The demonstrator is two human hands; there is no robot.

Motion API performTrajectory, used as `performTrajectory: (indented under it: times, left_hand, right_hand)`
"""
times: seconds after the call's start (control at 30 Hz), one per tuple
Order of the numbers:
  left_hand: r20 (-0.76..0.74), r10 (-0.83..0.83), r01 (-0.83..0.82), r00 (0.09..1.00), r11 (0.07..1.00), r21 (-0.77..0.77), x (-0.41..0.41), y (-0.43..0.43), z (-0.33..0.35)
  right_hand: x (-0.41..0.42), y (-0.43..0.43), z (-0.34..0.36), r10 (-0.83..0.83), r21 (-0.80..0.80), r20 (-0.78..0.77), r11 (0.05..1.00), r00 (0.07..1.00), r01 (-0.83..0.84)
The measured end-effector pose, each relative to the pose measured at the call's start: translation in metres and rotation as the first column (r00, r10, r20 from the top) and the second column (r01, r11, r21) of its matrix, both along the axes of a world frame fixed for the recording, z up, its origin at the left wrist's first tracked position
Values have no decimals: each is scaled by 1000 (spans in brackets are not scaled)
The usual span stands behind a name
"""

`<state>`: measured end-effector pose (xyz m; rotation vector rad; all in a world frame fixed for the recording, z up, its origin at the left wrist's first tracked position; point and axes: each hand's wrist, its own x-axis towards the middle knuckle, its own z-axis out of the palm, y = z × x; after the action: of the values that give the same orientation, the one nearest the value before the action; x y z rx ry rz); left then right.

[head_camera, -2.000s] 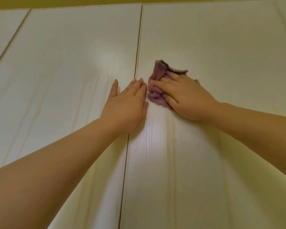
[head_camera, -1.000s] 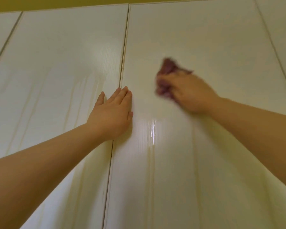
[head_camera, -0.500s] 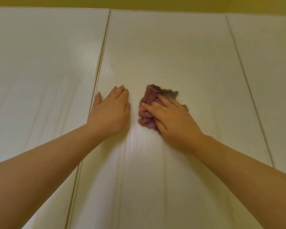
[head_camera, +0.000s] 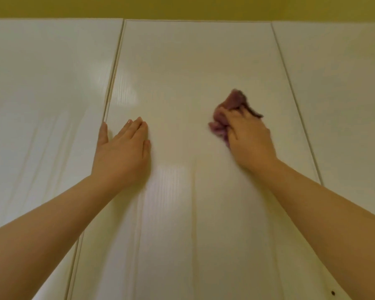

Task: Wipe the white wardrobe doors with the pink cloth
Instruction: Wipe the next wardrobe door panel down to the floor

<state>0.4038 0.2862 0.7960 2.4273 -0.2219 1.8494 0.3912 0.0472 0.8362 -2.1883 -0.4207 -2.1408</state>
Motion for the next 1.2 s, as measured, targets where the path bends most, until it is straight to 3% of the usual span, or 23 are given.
performTrajectory:
  times: [0.07, 0.1, 0.2, 0.27, 0.33, 0.4, 0.47, 0.5, 0.57, 0.63, 0.67, 0.73, 0.8, 0.83, 0.9, 1.0, 1.03, 1.1, 1.2]
  left_hand:
    - [-7, 20, -20, 1000, 1000, -1, -3, -3, 1]
    - [-13, 34, -34, 999, 999, -9, -4, -5, 2]
    - [-42, 57, -59, 998, 997, -47, -11, -17, 5]
    - [-38, 47, -49, 998, 996, -69, -15, -23, 6]
    - [-4, 51, -51, 999, 997, -50, -17, -26, 6]
    - [35, 46, -45, 998, 999, -17, -16, -27, 4]
    - [39, 21, -21, 999, 1000, 2, -15, -31, 4]
    - [33, 11, -11, 999, 1000, 5, -14, -32, 3]
    - [31, -8, 8, 999, 1000, -1, -12, -40, 4]
    - [37, -30, 31, 999, 999, -22, -9, -46, 2]
    - [35, -42, 43, 999, 999, -31, -8, -49, 2]
    - [20, -41, 42, 999, 999, -35, -8, -54, 2]
    - [8, -12, 12, 1000, 1000, -26, -7, -56, 3]
    - [8, -2, 3, 1000, 1000, -26, -6, -56, 4]
    - [-2, 3, -3, 1000, 1000, -25, -8, -58, 8]
    - [-29, 19, -20, 999, 1000, -20, -11, -56, 5]
    - [-35, 32, -32, 999, 999, -8, -12, -54, 5]
    - [-56, 46, -45, 997, 999, 20, -14, -51, 6]
    - [-67, 57, -55, 996, 998, 29, -16, -49, 6]
  right_hand:
    - [-1, 0, 0, 2, 194, 30, 981, 1000, -8]
    - [0, 8, -6, 15, 163, 49, 986, 999, -22]
    - [5, 35, -38, 27, -251, 23, 968, 999, -20]
    - [1, 23, -32, 105, -324, -107, 937, 989, -135]
    - [-4, -10, -13, 317, -95, -81, 941, 945, -323]
    - [-7, -40, -6, 158, 248, 23, 956, 987, -159]
    - [-3, -44, -19, -71, 398, 16, 915, 997, 59]
    - [1, -31, -29, -61, 376, 8, 925, 998, 53]
    - [6, -5, -52, 11, 55, -7, 998, 1000, -11]
    - [5, -4, -63, -23, -229, -52, 973, 998, 10]
    - [-1, -16, -55, -21, -245, -39, 970, 999, 11]
    - [-9, -52, -33, -20, -20, -28, 1000, 999, 19]
    - [-10, -75, -17, -79, 259, 2, 963, 997, 76]
    - [-8, -72, -15, -103, 303, 4, 948, 995, 97]
    - [1, -41, -27, -74, 182, -16, 980, 997, 76]
    - [4, -7, -56, -18, -273, -27, 962, 999, 10]
    - [-2, -13, -52, -31, -349, -42, 937, 999, 15]
    - [-10, -44, -30, -41, -264, -77, 964, 996, 19]
    - [-20, -79, -10, -33, 129, 2, 991, 999, 33]
